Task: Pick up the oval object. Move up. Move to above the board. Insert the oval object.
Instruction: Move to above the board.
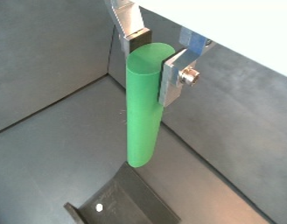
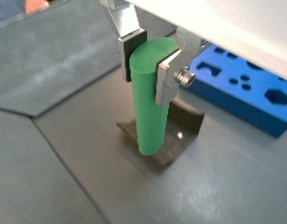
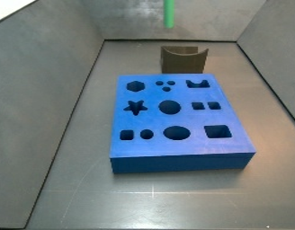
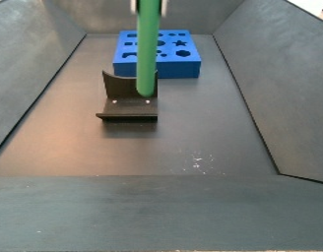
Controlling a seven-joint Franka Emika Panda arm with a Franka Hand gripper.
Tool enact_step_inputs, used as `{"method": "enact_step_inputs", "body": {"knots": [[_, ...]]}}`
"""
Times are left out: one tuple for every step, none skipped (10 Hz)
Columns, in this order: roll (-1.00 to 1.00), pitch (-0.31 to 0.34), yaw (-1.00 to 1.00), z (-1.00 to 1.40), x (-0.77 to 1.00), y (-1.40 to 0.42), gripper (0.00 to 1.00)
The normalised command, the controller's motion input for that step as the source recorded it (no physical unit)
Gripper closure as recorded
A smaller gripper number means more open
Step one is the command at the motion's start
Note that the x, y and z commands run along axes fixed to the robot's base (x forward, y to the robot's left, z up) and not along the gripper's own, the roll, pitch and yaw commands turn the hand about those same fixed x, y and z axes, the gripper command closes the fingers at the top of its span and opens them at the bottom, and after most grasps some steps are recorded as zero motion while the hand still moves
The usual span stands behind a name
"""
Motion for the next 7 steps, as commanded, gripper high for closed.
{"method": "enact_step_inputs", "body": {"knots": [[-0.12, 0.037, -0.04, 0.64, 0.11, -0.04, 1.00], [-0.11, 0.063, -0.03, 0.47, 0.08, -0.02, 1.00], [-0.10, 0.071, -0.03, 0.29, 0.06, -0.02, 1.00], [-0.08, 0.637, -0.24, 0.17, -0.23, -1.00, 1.00], [-0.05, 0.575, -0.21, 0.16, -0.23, -1.00, 1.00], [0.02, 0.430, -0.11, 0.17, -0.23, -1.00, 1.00], [0.03, 0.261, -0.04, 0.16, -0.22, -1.00, 1.00]]}}
